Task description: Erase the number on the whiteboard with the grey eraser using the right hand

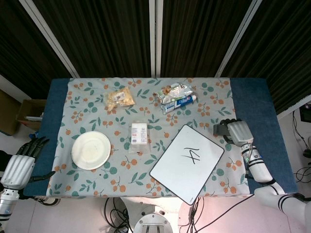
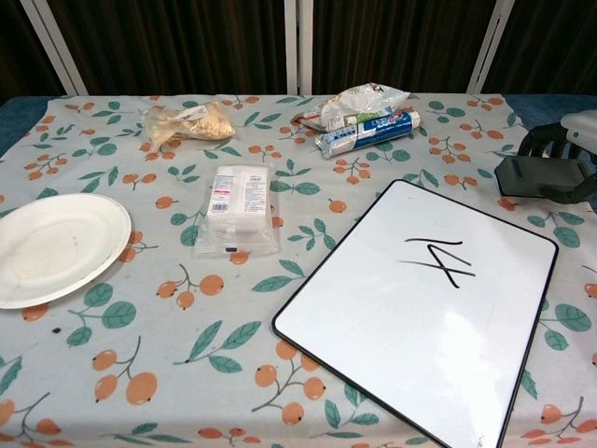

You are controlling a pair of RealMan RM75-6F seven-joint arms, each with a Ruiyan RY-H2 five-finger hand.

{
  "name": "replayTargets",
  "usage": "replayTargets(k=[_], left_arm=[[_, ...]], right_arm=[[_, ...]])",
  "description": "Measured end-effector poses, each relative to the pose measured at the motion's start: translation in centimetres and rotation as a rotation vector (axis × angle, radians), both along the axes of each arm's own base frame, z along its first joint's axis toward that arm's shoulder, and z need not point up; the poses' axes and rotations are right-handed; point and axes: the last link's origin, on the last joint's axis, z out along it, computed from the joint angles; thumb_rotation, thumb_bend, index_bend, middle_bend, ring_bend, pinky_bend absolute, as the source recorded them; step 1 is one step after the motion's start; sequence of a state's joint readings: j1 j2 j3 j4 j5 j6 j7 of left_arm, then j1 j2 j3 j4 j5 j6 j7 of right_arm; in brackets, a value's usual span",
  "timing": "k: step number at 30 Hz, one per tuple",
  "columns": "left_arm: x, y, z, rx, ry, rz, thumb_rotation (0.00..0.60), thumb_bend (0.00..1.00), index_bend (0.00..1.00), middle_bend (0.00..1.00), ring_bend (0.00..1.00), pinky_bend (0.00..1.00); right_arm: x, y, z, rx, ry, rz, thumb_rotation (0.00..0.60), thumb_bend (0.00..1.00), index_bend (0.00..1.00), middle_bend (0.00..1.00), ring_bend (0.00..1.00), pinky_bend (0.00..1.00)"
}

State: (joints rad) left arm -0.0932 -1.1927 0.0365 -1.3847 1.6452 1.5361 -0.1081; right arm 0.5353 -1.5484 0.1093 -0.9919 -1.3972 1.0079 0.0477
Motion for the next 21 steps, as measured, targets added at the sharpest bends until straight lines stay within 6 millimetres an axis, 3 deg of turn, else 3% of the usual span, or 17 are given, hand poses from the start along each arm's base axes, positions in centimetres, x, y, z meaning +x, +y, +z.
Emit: replayTargets(k=[5,12,15,21], left_arm=[[0.0,-0.1,0.2,0.006,0.000,-0.001,0.466,0.06,0.10,0.09,0.08,0.18],[0.0,-0.2,0.3,0.012,-0.001,-0.001,0.463,0.06,0.10,0.09,0.08,0.18],[0.0,-0.3,0.3,0.010,-0.001,0.000,0.467,0.06,0.10,0.09,0.08,0.18],[-0.3,-0.4,0.4,0.013,-0.003,0.012,0.462,0.06,0.10,0.09,0.08,0.18]], right_arm=[[1.6,0.7,0.6,0.010,-0.071,0.041,0.600,0.39,0.66,0.53,0.49,0.63],[6.3,4.0,0.1,0.130,-0.162,0.154,0.600,0.39,0.67,0.55,0.50,0.64],[8.0,5.7,-0.7,0.204,-0.138,0.205,0.600,0.39,0.68,0.58,0.53,0.66],[9.2,8.2,-2.1,0.310,-0.005,0.275,0.600,0.39,0.68,0.61,0.54,0.68]])
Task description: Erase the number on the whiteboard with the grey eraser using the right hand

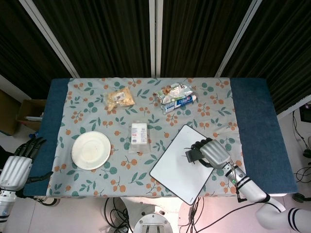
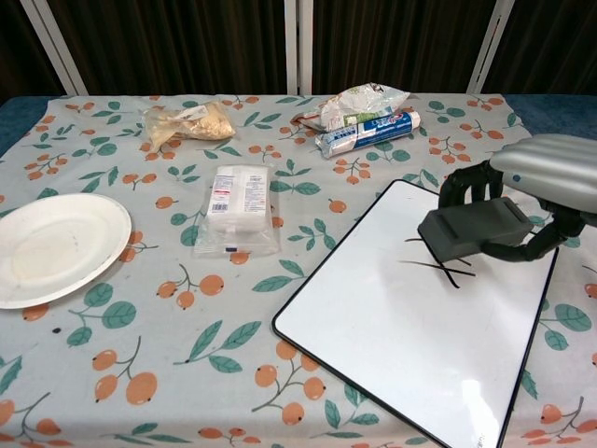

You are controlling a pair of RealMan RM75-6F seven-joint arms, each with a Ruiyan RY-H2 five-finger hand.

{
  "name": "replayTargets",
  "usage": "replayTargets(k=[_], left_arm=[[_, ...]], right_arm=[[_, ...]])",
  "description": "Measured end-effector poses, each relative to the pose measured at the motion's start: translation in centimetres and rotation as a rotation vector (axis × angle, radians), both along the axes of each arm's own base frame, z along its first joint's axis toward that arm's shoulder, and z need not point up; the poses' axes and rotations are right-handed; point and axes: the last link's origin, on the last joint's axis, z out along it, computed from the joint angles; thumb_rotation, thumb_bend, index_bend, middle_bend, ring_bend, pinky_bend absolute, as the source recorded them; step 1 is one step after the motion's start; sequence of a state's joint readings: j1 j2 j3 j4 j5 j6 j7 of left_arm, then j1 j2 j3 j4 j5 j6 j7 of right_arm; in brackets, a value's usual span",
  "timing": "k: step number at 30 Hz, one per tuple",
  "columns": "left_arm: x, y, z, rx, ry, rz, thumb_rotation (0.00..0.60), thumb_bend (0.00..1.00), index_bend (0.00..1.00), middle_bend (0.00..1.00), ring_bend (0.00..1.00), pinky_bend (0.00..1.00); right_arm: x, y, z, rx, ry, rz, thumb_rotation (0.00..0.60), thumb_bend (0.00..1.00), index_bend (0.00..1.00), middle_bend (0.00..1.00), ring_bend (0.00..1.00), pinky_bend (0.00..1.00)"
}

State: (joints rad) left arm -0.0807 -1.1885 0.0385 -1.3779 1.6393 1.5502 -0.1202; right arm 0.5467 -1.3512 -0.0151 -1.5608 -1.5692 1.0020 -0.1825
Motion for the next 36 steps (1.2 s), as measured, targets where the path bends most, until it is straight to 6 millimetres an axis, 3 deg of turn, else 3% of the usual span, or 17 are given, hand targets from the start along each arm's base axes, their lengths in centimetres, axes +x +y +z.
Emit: replayTargets(k=[6,16,26,36], left_arm=[[-0.4,-0.1,0.1,0.002,-0.005,0.008,0.468,0.06,0.10,0.09,0.08,0.18],[-0.4,0.0,0.0,0.003,-0.014,0.003,0.465,0.06,0.10,0.09,0.08,0.18],[-0.5,-0.1,0.2,0.005,-0.014,0.004,0.466,0.06,0.10,0.09,0.08,0.18],[-0.5,0.0,0.5,0.011,-0.006,0.005,0.467,0.06,0.10,0.09,0.08,0.18]], right_arm=[[-0.3,1.5,-0.9,0.061,0.070,0.002,0.600,0.39,0.68,0.61,0.55,0.69],[-0.6,1.4,-1.4,0.059,0.101,-0.027,0.600,0.39,0.70,0.62,0.56,0.71],[-0.6,0.0,-2.7,0.037,0.075,-0.053,0.600,0.39,0.70,0.63,0.56,0.71],[0.9,-3.8,-4.2,-0.035,0.060,-0.072,0.600,0.40,0.70,0.63,0.56,0.71]])
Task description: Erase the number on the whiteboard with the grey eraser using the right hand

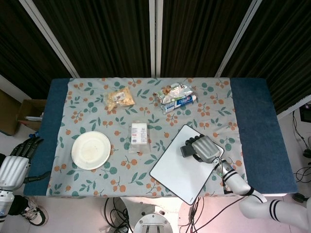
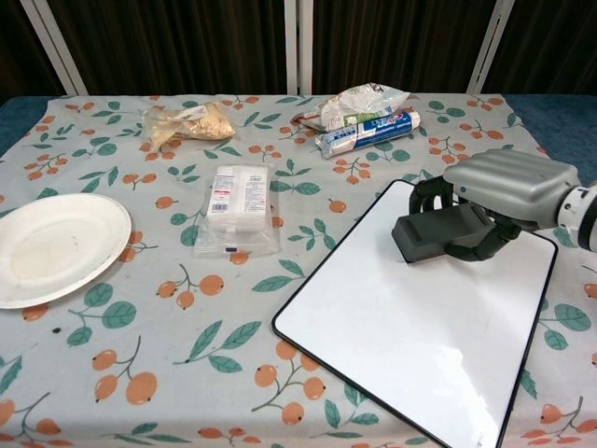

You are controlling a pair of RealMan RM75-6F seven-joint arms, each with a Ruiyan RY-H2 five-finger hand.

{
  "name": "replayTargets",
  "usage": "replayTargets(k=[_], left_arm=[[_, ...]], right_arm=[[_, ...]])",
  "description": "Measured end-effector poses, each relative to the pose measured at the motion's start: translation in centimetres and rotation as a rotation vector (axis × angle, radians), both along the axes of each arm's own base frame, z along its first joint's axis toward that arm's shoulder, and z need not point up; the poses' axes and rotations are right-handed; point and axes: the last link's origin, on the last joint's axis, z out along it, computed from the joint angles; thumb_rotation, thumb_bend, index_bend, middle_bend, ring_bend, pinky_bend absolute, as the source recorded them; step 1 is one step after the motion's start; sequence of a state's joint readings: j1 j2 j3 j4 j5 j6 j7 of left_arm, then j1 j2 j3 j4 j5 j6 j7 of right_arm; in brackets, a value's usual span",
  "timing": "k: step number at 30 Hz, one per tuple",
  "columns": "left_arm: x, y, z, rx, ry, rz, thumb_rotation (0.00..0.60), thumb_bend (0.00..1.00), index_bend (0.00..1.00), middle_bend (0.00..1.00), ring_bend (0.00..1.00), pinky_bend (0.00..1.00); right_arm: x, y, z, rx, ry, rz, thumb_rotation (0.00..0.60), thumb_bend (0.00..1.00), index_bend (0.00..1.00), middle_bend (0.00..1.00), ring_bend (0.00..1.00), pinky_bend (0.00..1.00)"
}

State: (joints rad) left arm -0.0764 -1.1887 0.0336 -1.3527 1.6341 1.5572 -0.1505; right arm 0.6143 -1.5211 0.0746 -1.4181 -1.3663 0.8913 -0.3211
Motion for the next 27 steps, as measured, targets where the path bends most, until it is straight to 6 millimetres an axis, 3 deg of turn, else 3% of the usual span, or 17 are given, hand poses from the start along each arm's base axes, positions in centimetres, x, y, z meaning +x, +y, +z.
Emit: replayTargets(k=[9,11,17,27], left_arm=[[-0.1,-0.1,0.4,0.008,0.002,0.008,0.462,0.06,0.10,0.09,0.08,0.18],[0.0,0.0,0.4,0.009,-0.001,0.007,0.463,0.06,0.10,0.09,0.08,0.18],[0.0,0.0,0.1,0.003,-0.006,0.006,0.462,0.06,0.10,0.09,0.08,0.18],[0.6,0.1,-0.5,-0.011,-0.005,-0.011,0.467,0.06,0.10,0.09,0.08,0.18]], right_arm=[[1.4,-4.3,-1.3,-0.037,0.020,-0.055,0.600,0.40,0.70,0.63,0.56,0.71],[1.5,-4.4,-1.4,-0.035,0.019,-0.056,0.600,0.40,0.70,0.63,0.56,0.71],[1.0,-2.8,-0.7,-0.006,0.023,-0.042,0.600,0.40,0.71,0.63,0.56,0.71],[-1.9,3.0,2.1,0.104,0.070,-0.029,0.600,0.40,0.72,0.64,0.58,0.72]])
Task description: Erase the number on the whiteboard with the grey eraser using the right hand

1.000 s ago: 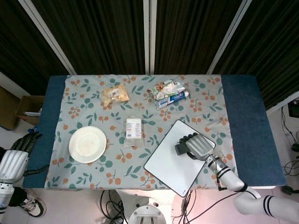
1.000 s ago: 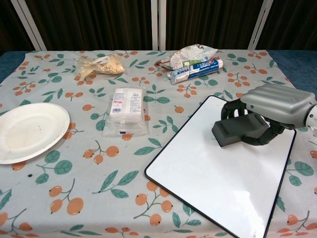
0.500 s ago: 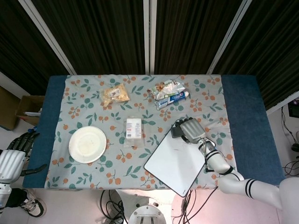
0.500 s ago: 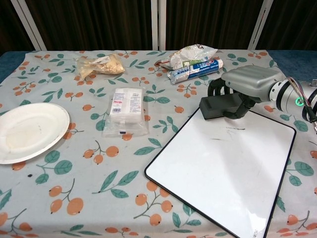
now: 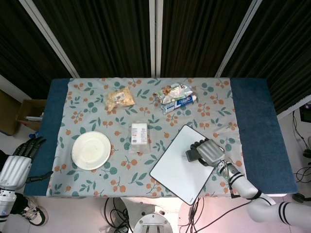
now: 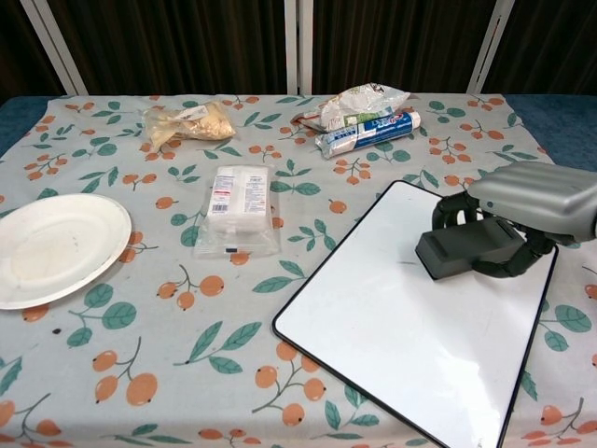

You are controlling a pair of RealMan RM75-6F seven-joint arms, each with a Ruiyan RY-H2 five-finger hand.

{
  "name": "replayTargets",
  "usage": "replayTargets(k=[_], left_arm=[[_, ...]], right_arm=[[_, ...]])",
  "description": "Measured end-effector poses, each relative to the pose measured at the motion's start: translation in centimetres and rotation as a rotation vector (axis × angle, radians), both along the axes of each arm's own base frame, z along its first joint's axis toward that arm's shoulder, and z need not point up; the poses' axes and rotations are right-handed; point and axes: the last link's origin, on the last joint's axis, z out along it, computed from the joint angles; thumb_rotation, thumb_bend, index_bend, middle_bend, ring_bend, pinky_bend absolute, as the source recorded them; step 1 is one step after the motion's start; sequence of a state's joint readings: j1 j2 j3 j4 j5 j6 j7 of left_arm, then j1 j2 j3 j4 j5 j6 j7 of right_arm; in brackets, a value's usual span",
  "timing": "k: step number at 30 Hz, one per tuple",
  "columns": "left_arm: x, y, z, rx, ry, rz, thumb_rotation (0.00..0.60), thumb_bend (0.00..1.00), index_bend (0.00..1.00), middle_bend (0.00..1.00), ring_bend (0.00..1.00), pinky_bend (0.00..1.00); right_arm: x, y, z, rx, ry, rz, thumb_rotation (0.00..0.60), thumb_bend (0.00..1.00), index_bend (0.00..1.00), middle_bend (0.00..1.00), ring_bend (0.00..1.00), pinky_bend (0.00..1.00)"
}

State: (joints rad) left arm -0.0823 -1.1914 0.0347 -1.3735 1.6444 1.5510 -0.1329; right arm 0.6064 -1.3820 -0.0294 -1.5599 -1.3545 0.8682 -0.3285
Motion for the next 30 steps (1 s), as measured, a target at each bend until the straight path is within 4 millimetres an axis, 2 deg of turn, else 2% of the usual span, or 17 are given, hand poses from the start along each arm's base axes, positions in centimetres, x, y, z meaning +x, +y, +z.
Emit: replayTargets(k=[3,5,10,17,27,30], left_arm=[[0.1,0.0,0.0,-0.001,0.002,-0.002,0.465,0.06,0.10,0.09,0.08,0.18],[0.2,0.1,0.0,-0.001,0.003,-0.002,0.466,0.06,0.10,0.09,0.08,0.18],[0.1,0.2,-0.1,-0.001,0.004,0.005,0.466,0.06,0.10,0.09,0.08,0.18],[0.0,0.1,0.1,0.003,0.007,0.009,0.465,0.06,0.10,0.09,0.08,0.18],[-0.2,0.1,0.5,0.013,0.010,0.013,0.465,0.06,0.10,0.09,0.08,0.18],[-0.3,0.1,0.5,0.009,0.012,0.013,0.463,0.06,0.10,0.09,0.08,0.18]], right_arm=[[-0.5,1.5,0.7,0.036,0.007,-0.010,0.600,0.39,0.73,0.64,0.58,0.72],[-0.6,1.8,0.9,0.046,0.009,-0.011,0.600,0.39,0.73,0.64,0.58,0.72],[-0.2,1.4,0.7,0.029,-0.001,0.008,0.600,0.39,0.73,0.64,0.58,0.72],[1.3,-0.9,-0.9,-0.012,-0.056,0.030,0.600,0.39,0.73,0.64,0.58,0.72],[4.6,-4.4,-4.1,-0.104,-0.103,0.097,0.600,0.40,0.74,0.64,0.58,0.72],[5.1,-4.8,-4.2,-0.125,-0.110,0.112,0.600,0.40,0.74,0.64,0.58,0.72]])
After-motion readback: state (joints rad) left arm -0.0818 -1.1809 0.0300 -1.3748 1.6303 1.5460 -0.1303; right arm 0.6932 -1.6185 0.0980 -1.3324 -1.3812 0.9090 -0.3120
